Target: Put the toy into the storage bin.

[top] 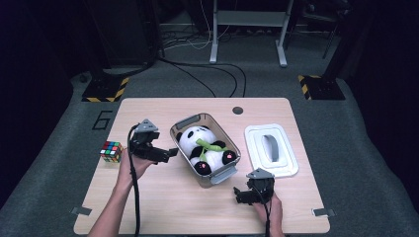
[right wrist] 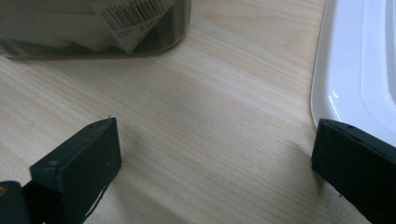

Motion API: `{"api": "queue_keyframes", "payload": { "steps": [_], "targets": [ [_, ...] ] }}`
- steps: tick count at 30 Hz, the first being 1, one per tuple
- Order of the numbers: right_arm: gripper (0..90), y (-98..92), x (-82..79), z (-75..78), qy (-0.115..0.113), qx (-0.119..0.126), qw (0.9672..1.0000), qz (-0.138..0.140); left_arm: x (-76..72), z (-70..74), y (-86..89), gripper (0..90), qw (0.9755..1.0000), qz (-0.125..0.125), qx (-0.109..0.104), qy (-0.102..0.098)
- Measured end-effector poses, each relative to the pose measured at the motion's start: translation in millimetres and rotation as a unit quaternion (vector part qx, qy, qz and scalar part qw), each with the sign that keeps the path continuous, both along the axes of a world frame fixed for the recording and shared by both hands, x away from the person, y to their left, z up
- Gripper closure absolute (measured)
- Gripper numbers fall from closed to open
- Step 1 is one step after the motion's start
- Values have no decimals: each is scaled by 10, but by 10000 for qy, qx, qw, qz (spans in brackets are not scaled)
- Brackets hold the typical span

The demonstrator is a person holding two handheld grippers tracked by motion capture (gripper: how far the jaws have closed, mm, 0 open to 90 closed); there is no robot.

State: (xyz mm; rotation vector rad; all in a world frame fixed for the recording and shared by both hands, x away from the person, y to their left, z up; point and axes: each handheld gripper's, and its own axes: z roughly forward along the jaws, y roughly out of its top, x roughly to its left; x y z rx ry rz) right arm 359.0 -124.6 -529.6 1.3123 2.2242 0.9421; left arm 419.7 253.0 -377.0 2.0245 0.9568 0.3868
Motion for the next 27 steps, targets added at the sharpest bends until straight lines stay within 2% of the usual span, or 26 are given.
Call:
{"api": "queue_keyframes", "payload": {
  "steps": [6, 13, 15, 20, 27],
  "targets": [
    [7, 0, 0, 0, -1, -2, 10000, -1, 5, -79, 260, 2, 9990, 437, 33, -60],
    [7, 1, 0, 0, 0, -2, 10000, -3, 85, -270, 619, 0, 9953, 965, -52, -12],
    [7, -9, 3, -1, -21, -41, 10000, 48, 126, -327, 756, 0, 9936, 1127, -16, 9],
    [7, 0, 0, 0, -1, -7, 10000, 2, 185, -400, 1019, 0, 9900, 1404, -119, -65],
    [7, 0, 0, 0, -2, -5, 10000, 0, 280, -589, 1408, 0, 9827, 1853, 6, 30]
  ]
}}
